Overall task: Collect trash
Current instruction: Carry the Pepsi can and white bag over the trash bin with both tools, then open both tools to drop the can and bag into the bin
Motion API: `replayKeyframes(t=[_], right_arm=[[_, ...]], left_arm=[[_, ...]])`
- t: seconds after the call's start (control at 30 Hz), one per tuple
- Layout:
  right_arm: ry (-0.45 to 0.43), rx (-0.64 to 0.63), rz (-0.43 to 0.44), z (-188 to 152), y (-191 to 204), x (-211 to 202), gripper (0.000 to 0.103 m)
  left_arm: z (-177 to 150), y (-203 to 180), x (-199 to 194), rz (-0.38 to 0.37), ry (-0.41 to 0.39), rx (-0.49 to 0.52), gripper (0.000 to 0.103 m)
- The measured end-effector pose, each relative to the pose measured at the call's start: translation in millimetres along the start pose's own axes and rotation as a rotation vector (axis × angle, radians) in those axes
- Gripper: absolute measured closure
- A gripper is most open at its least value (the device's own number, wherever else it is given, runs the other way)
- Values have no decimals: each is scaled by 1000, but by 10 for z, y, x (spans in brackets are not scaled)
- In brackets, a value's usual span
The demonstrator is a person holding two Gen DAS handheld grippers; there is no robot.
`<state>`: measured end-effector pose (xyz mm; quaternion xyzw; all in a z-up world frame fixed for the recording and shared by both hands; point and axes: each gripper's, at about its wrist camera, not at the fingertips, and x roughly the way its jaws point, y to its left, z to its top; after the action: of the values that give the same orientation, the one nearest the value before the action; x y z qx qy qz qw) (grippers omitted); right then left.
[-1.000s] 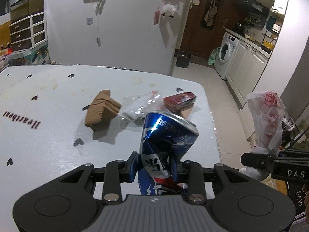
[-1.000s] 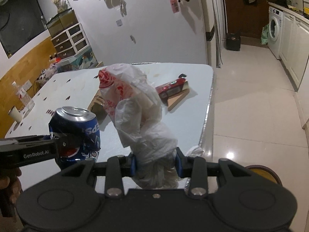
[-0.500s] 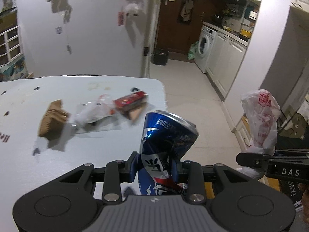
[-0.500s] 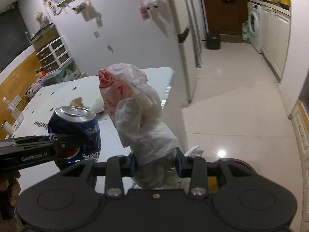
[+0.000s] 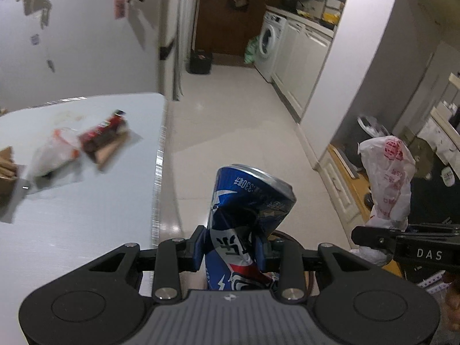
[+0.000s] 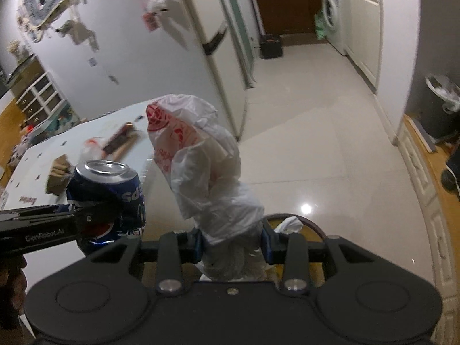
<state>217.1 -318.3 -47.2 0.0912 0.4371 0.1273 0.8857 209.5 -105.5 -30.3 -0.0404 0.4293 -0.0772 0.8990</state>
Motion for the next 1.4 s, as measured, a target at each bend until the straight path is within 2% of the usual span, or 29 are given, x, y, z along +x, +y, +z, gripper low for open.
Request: replayKeyframes(t=[0.3,0.53,0.67,0.87,1.1,1.27,1.37,1.4], right_arm=[[79,121,-77,-192,-729,227,65],[136,185,-99,-305,-1056,579,64],[162,157,-100,-331,-1131,860,64],[228,205,-78,-369,-1251,1370,64],[343,203,-82,-483,-1244,1959,64],[373,192,-88,-489,-1241,2210,63],[361,212,-98,-474,-1284,2286,60],[346,229,-95,-478,-1305,2291,45]], left_arm=[[-76,-397,717,-37,142,34,68],[-132,-461,1300,-30,249,51,68],[-187,-463,1614,-19,300,54,68],[-273,-405,1991,-8,363,64,68],[-355,-323,2220,2,407,59,68],[-454,-284,2370,6,434,23,68],[-497,-287,2481,3,450,15,68],[-516,-297,2510,2,455,17,68]])
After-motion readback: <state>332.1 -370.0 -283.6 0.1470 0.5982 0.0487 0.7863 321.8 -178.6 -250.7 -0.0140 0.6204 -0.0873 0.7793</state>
